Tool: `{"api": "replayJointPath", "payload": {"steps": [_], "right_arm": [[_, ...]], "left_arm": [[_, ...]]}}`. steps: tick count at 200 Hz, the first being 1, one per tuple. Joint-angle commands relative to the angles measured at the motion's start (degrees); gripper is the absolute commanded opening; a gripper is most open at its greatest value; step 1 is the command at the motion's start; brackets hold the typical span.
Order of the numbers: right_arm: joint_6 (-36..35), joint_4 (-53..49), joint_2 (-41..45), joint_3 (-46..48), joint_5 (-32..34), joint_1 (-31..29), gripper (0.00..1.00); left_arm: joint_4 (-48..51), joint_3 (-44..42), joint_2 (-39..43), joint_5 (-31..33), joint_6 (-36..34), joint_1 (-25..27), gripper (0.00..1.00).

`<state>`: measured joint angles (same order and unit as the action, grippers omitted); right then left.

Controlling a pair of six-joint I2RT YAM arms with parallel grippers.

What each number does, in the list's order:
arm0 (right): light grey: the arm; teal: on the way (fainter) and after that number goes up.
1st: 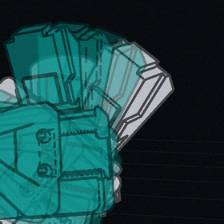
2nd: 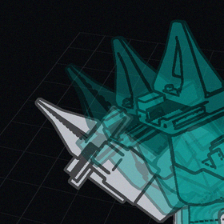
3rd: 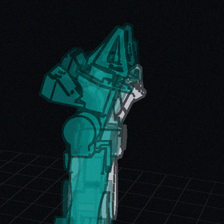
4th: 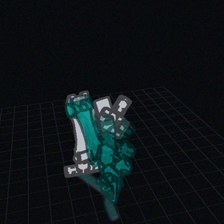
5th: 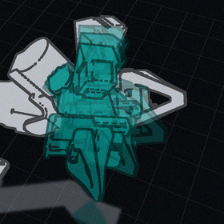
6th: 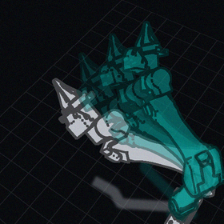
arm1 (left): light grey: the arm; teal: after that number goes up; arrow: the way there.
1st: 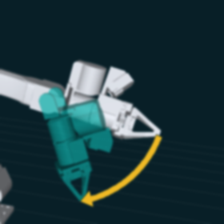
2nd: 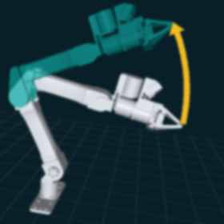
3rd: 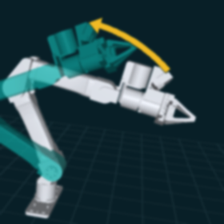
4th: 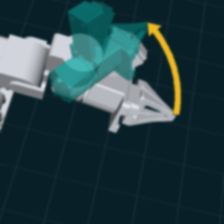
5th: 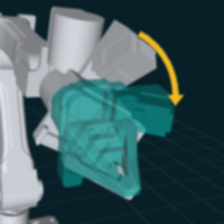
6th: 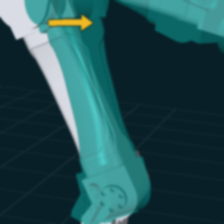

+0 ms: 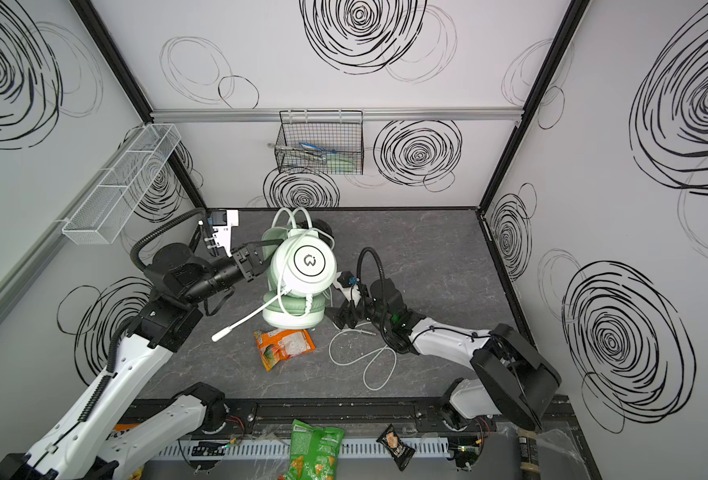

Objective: Wrap the headphones

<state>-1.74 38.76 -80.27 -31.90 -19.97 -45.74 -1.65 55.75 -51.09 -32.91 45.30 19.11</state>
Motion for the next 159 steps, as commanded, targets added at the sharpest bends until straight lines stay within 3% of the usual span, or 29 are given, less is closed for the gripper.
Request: {"api": "replayJointPath", "payload": {"steps": [1, 19, 32, 54, 70, 80, 100, 134, 159], "right_arm": [[2.1, 6.3, -1.9, -2.8, -1.3, 0.3, 0.69], [2.6, 7.6, -2.6, -2.8, -2.4, 0.0, 0.43], [2.9, 8.1, -2.2, -2.4, -2.5, -0.2, 0.34], [2.8, 8.1, -1.5, -2.0, -2.8, -0.5, 0.34], [2.7, 8.2, -1.7, -2.0, -2.7, -0.9, 0.50], [2.7, 8.3, -2.1, -2.2, -2.3, -1.1, 0.52], [2.7, 7.9, -3.3, -2.9, -2.2, -1.2, 0.29], [2.3, 7.0, -1.8, -2.5, -1.7, -1.4, 0.00], [0.4, 1.7, 3.0, -1.7, 3.4, -1.5, 0.00]], "left_arm": [[-4.8, 2.6, 0.7, 0.6, 2.0, 0.2, 0.00], [-4.7, 2.4, 0.8, 0.7, 2.0, 0.0, 0.00], [-4.9, 2.0, 0.8, 0.6, 2.1, -0.2, 0.00], [-5.6, 1.4, 0.8, 0.5, 2.5, -0.1, 0.00], [-6.1, 1.3, 0.7, 0.3, 2.8, -0.1, 0.00], [-6.1, 1.4, 0.7, 0.2, 2.9, -0.2, 0.00], [-5.9, 1.6, 0.7, 0.3, 2.8, -0.1, 0.00], [-5.0, 1.7, 1.2, 0.5, 2.3, -0.7, 0.00], [-4.6, 1.0, 1.6, 0.5, 1.8, -1.5, 0.00]]}}
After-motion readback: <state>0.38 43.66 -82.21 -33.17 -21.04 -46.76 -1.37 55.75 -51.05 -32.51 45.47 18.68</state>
